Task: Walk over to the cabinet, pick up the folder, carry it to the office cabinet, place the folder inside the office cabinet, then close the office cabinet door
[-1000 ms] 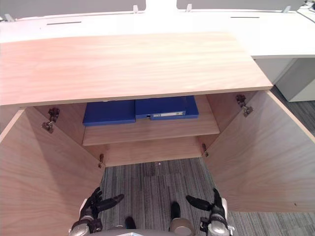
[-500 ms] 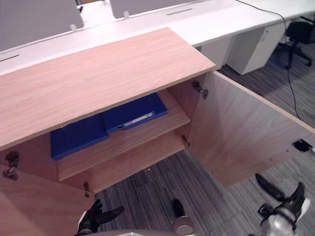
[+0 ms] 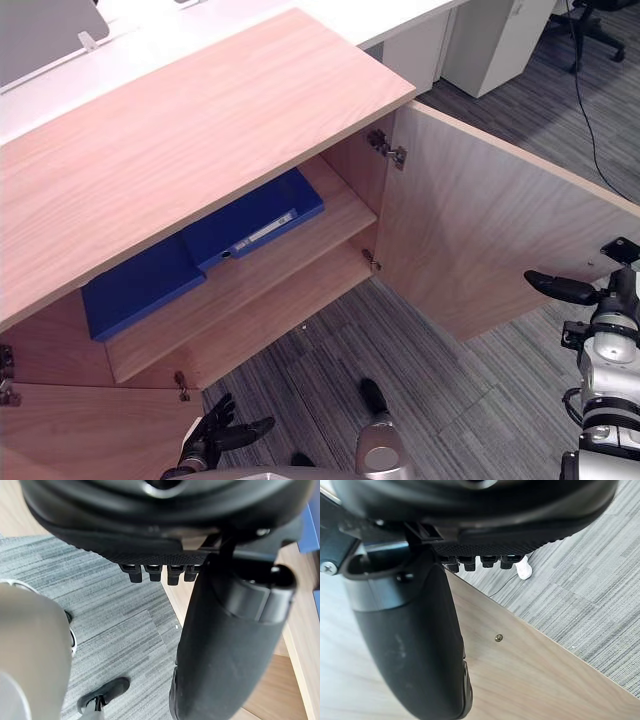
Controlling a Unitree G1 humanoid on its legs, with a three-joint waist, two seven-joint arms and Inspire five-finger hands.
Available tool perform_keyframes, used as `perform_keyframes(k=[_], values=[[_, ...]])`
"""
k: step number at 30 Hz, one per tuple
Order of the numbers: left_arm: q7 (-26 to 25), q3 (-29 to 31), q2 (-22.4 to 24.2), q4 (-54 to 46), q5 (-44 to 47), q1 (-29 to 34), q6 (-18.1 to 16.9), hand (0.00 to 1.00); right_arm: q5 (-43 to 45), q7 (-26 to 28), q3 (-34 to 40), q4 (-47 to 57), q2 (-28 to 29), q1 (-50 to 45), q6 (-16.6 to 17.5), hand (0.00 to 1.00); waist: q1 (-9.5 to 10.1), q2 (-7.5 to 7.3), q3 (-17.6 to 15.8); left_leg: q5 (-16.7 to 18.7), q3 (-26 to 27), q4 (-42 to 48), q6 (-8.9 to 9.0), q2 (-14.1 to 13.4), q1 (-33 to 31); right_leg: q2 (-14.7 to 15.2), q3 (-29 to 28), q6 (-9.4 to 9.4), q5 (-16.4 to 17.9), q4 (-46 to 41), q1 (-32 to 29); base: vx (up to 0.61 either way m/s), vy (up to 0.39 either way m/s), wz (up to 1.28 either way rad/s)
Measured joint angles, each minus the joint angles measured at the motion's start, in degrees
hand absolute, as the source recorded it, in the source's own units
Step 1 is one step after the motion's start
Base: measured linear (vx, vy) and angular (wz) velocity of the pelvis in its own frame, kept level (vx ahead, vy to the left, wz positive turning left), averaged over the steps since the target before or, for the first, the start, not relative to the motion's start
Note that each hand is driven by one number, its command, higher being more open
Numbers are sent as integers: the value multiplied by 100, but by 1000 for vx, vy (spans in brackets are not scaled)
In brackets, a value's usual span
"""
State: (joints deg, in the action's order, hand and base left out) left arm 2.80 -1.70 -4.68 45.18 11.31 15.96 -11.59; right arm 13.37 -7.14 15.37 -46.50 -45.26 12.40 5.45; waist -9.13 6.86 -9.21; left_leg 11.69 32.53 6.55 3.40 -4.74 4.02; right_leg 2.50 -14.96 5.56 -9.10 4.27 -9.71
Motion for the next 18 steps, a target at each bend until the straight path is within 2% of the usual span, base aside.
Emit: perform_keyframes(k=[3, 5, 8, 9, 11, 14, 17, 18], values=[[-9, 23, 138, 25, -10, 16, 9, 100, 12, -50, 165, 1128, 42, -835, -22, 100, -57, 50, -42, -2, -66, 18, 2, -18, -32, 4, 65, -4, -23, 61, 1, -80, -82, 7], [-11, 52, 166, 33, -18, 25, 10, 100, 61, -47, 364, 2109, 332, -1454, -21, 100, -151, 75, -41, -14, -83, 18, 15, -43, -30, -12, 95, -8, -15, 77, 5, -62, -85, 3], [-29, 139, 157, 52, -151, 20, 9, 100, 449, 108, 641, 4031, 1247, -2553, 51, 100, -300, 28, -58, -23, -52, 17, 28, -98, 78, -103, 111, -105, 61, 91, 96, -74, -94, -8], [-30, 139, 154, 55, -191, 20, 9, 100, 533, 148, 629, 4329, 1413, -2746, 82, 100, -305, 14, -58, -22, -33, 16, 29, -111, 100, -124, 92, -108, 70, 91, 106, -55, -90, -18], [-31, 139, 135, 106, -258, -3, 5, 100, 817, 333, 367, 5219, 1920, -3396, 202, 100, -338, -78, -64, -22, 51, 17, 31, -147, 140, -179, 24, -186, 14, 89, 105, -48, -91, -28], [-20, 139, 61, 379, -354, -108, -1, 100, 1117, 687, -501, 6139, 2382, -4192, 332, 100, -350, -277, -36, -3, 126, 75, 61, -216, 180, -261, -143, -176, -138, 56, 102, -45, -87, -33], [22, 128, -111, 643, -434, -297, -10, 100, 1132, 1049, -1695, 6579, 2346, -4679, 380, 100, -332, -582, -5, 43, 133, 269, 125, -301, 140, -306, -222, -221, -202, 56, 104, -90, -93, -16], [20, 129, -147, 690, -459, -347, -9, 100, 1135, 1094, -1928, 6610, 2306, -4694, 380, 100, -314, -635, 6, 54, 128, 308, 125, -312, 120, -305, -220, -247, -196, 57, 103, -131, -99, -1]])
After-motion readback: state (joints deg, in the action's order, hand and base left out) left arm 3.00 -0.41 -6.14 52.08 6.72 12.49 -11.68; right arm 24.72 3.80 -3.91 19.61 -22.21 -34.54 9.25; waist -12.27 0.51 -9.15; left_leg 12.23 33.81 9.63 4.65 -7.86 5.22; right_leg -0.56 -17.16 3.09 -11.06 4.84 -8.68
